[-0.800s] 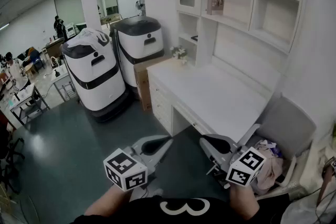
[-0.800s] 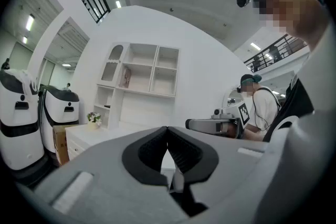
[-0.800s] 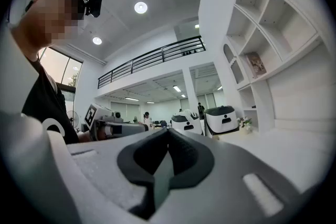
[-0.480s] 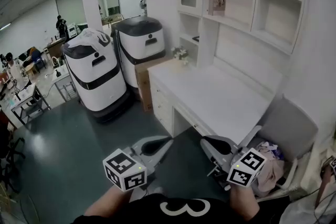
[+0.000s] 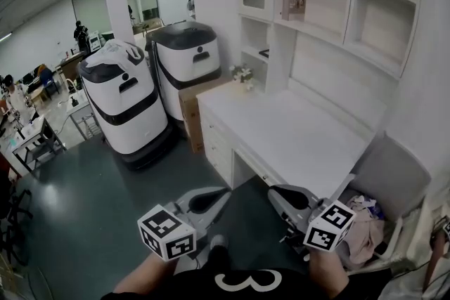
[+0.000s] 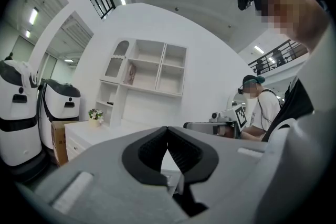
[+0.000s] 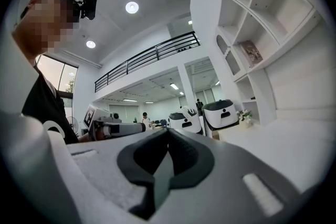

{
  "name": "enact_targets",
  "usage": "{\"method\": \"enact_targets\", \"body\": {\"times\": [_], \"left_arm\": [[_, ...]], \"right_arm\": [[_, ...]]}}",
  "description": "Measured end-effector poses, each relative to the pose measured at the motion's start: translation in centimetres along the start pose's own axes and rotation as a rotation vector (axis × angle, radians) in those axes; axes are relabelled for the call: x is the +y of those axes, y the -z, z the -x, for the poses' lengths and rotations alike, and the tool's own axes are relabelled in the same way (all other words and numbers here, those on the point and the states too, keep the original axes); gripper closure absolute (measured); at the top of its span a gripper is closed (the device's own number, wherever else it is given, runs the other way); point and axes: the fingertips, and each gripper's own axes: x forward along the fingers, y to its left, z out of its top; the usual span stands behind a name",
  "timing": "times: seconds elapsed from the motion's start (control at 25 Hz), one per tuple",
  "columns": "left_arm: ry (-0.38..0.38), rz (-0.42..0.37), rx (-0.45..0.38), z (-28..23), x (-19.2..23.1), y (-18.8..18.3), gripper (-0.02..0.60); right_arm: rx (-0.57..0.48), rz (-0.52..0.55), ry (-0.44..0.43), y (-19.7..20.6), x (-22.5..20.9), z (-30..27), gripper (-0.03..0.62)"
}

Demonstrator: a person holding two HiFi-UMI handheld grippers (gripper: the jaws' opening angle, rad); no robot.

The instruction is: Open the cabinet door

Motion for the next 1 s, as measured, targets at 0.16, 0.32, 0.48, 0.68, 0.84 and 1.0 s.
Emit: {"method": "enact_targets", "body": {"times": [0.16,0.32,0.48,0.68,0.84,1.0], "left_arm": [[0.010,0.012,-0.003,-1.8,3.7,-0.2,0.581],[0.019,0.023,0.002,-4.8,9.4,-0.9,0.581],[0.027,0.037,0.006,-7.7,16.1,-2.3,0.581],[0.046,0.040,0.011,-10.8,24.4,-4.6,0.581],[0.064,0.024,-0.001,-12.4,30.2,-6.4,0.581],[0.087,0.026,-0.012,-13.3,33.8,-7.1,0.581]], "right_arm": [[0.019,-0.005,0.006,0.2,-2.6,-3.0,0.592],[0.024,-0.014,0.017,-0.4,-7.0,-7.6,0.592],[0.028,-0.026,0.029,-1.4,-11.7,-13.3,0.592],[0.041,-0.035,0.050,-3.0,-16.9,-20.8,0.592],[0.040,-0.028,0.070,-4.4,-20.2,-26.2,0.592],[0.032,-0.027,0.087,-5.3,-21.8,-29.3,0.592]]}}
